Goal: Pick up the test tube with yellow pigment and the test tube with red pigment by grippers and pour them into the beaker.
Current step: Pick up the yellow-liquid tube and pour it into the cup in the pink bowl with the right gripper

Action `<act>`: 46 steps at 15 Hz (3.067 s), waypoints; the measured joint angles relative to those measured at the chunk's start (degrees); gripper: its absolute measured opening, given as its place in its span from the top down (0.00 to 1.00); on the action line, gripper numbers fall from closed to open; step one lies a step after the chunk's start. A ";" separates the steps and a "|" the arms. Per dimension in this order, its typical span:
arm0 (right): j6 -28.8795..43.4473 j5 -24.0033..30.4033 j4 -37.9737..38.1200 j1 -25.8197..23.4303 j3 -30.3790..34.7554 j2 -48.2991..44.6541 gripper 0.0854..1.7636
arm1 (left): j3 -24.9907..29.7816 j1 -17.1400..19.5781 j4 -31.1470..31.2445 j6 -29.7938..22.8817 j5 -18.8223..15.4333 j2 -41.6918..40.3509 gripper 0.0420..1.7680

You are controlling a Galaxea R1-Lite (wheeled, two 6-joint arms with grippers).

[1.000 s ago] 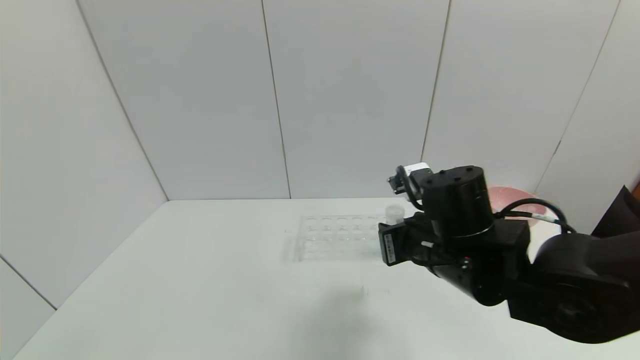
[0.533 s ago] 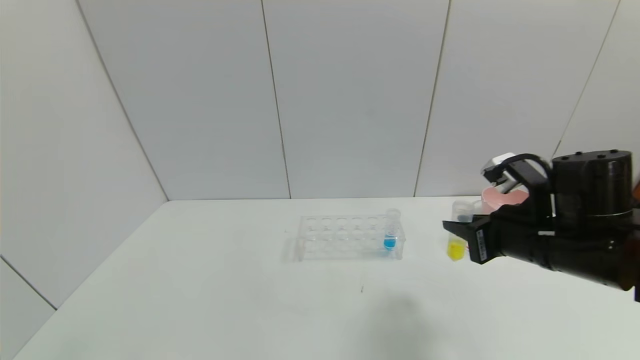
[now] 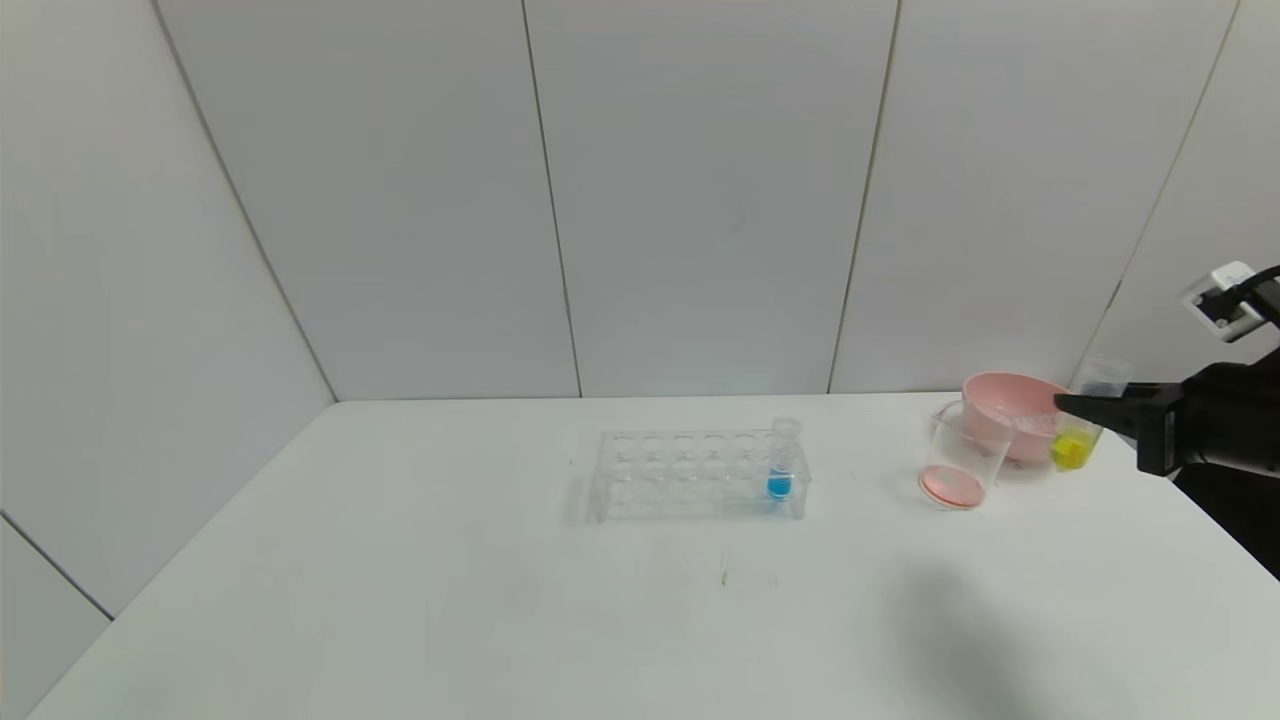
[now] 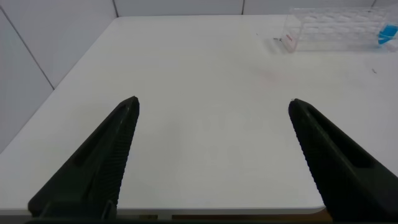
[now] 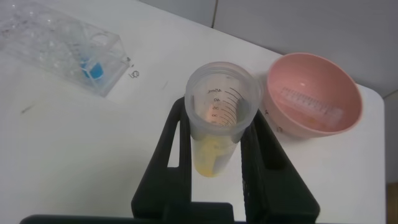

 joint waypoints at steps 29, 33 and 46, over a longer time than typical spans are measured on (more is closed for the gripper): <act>-35.69 7.85 51.63 -6.23 -59.62 33.24 0.74 | 0.00 0.00 0.00 -0.02 0.00 0.00 0.03; -41.42 4.43 54.83 -4.19 -65.50 35.26 0.74 | 0.00 0.00 0.00 -0.02 0.00 0.00 0.03; -51.90 -12.21 59.98 0.41 -66.16 33.02 0.74 | 0.00 0.00 0.00 -0.02 0.00 0.00 0.03</act>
